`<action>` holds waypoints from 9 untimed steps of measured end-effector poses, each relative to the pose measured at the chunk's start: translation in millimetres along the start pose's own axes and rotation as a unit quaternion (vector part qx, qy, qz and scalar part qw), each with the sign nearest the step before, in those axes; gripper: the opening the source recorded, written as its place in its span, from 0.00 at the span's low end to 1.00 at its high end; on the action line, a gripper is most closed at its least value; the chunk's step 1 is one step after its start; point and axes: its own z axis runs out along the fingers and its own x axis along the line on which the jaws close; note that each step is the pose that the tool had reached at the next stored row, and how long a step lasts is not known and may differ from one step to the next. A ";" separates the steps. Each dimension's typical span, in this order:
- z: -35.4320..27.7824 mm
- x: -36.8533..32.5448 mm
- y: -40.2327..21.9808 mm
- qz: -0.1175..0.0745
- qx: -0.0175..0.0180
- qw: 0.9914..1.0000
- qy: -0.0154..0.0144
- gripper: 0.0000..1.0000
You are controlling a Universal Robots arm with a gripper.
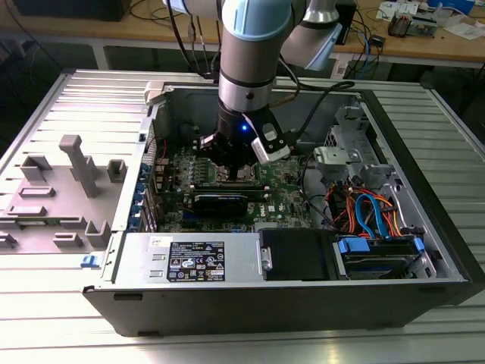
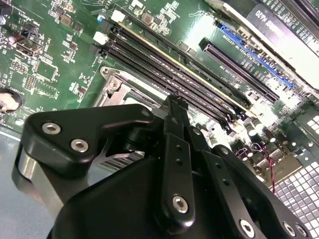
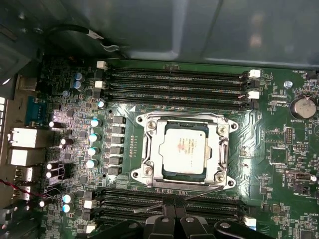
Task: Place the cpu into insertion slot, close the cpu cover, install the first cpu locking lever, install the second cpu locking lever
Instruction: 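Install the second cpu locking lever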
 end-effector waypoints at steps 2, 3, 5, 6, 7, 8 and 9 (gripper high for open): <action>0.0 0.0 -1.0 0.000 0.000 1.000 0.000 0.11; -0.1 0.1 -1.4 0.000 0.000 1.000 0.000 0.11; 0.0 0.1 -1.5 0.000 0.000 1.000 0.000 0.11; 0.3 0.4 -1.5 0.000 0.000 1.000 0.000 0.11; 0.6 0.7 -1.5 0.000 0.000 1.000 0.000 0.11; 1.2 1.4 -1.4 0.000 0.000 1.000 0.000 0.11; 2.2 2.7 -1.4 0.000 0.000 1.000 0.000 0.11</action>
